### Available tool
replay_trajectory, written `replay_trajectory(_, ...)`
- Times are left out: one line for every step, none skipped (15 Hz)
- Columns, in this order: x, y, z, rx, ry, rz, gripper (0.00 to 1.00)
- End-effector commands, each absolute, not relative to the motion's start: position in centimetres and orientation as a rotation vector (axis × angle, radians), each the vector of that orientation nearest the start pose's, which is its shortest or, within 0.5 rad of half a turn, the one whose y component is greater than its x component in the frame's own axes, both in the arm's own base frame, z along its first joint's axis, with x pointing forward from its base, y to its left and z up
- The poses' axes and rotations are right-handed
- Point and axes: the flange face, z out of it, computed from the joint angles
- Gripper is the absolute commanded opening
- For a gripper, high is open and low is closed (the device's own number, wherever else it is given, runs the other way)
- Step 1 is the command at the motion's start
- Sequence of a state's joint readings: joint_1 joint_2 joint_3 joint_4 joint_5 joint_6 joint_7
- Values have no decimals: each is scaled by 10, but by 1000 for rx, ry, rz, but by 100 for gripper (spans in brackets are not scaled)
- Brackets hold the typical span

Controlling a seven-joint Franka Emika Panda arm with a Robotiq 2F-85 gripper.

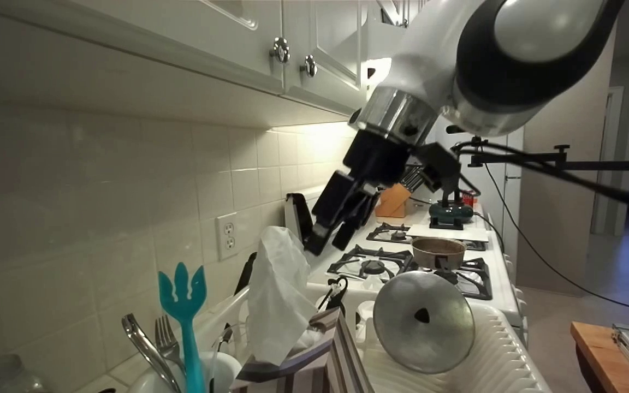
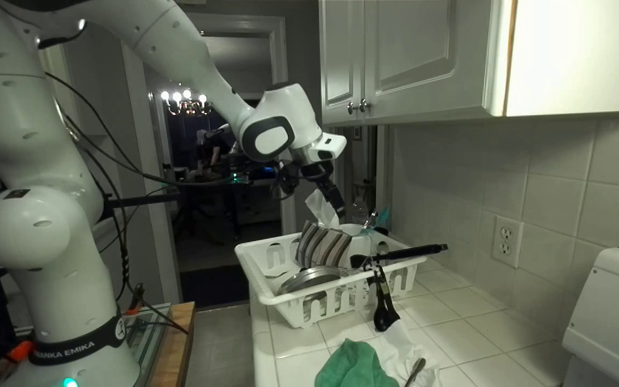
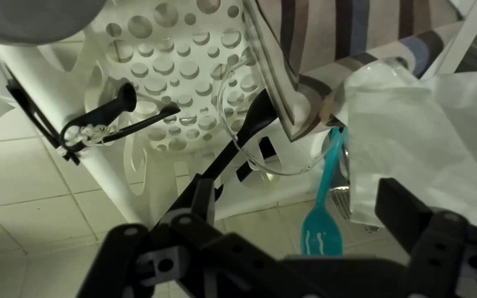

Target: Pick up the blue spoon and place it on the counter

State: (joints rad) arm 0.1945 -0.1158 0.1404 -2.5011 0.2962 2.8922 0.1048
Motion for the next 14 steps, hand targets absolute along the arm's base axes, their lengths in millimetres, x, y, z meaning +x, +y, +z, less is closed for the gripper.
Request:
replay_trajectory(504, 162, 333, -2802, 162, -700, 100)
replay_trajectory(508, 164, 325, -2792, 194, -697, 100)
replay_trajectory(513, 167, 319, -2778, 231, -681, 100)
replay_trajectory(517, 175, 318, -2747, 273, -629, 100)
replay_trajectory(522, 182, 319, -2715, 315, -582, 100)
replay_trajectory(527, 190, 322, -2669, 353, -521, 100)
replay_trajectory(532, 194, 322, -2631, 386, -484, 100)
replay_trajectory(536, 195, 319, -2607, 413, -461, 100)
replay_trajectory(540, 195, 320, -2583, 442, -443, 100)
replay_trajectory(542, 189, 318, -2579, 482, -429, 100)
replay_trajectory(542, 182, 317, -2576, 517, -426, 100)
replay_trajectory(534, 189, 321, -2604, 458, -461, 100)
replay_trajectory(537, 184, 319, -2603, 475, -458, 100)
replay_trajectory(538, 180, 318, -2603, 486, -455, 100)
